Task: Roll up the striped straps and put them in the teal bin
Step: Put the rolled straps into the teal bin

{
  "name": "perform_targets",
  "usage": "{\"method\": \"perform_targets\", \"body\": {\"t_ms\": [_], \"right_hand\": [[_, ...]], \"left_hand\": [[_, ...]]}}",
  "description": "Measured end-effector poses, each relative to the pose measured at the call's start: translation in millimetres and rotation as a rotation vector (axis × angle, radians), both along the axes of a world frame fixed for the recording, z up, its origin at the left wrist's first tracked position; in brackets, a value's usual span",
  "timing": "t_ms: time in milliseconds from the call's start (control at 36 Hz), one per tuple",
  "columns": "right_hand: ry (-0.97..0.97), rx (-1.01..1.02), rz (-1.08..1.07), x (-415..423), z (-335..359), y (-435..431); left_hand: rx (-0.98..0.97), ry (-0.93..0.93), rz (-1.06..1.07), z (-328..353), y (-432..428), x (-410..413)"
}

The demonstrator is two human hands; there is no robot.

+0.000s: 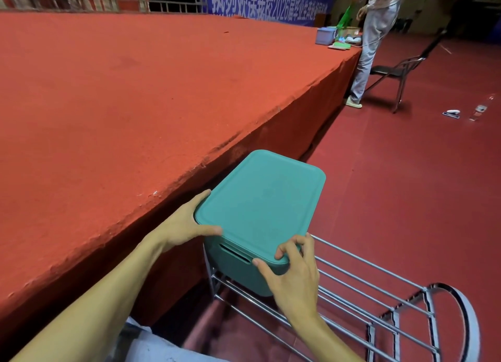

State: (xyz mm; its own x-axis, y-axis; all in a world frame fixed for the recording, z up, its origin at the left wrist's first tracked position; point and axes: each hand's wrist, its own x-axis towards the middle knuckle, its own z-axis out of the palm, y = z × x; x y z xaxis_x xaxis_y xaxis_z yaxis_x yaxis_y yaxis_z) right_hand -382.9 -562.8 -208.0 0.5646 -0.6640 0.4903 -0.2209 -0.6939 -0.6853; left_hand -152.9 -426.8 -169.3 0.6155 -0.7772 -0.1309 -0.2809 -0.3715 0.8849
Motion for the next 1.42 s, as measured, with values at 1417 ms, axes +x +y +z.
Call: {"method": "perform_targets", "body": {"t_ms": [1417], "right_hand": [[0.749,0.016,0.183,114.2,51.8,-231.1]], "left_hand": [[-0.053,-0.187,0.587,-17.4,-44.5,-99.9]]}}
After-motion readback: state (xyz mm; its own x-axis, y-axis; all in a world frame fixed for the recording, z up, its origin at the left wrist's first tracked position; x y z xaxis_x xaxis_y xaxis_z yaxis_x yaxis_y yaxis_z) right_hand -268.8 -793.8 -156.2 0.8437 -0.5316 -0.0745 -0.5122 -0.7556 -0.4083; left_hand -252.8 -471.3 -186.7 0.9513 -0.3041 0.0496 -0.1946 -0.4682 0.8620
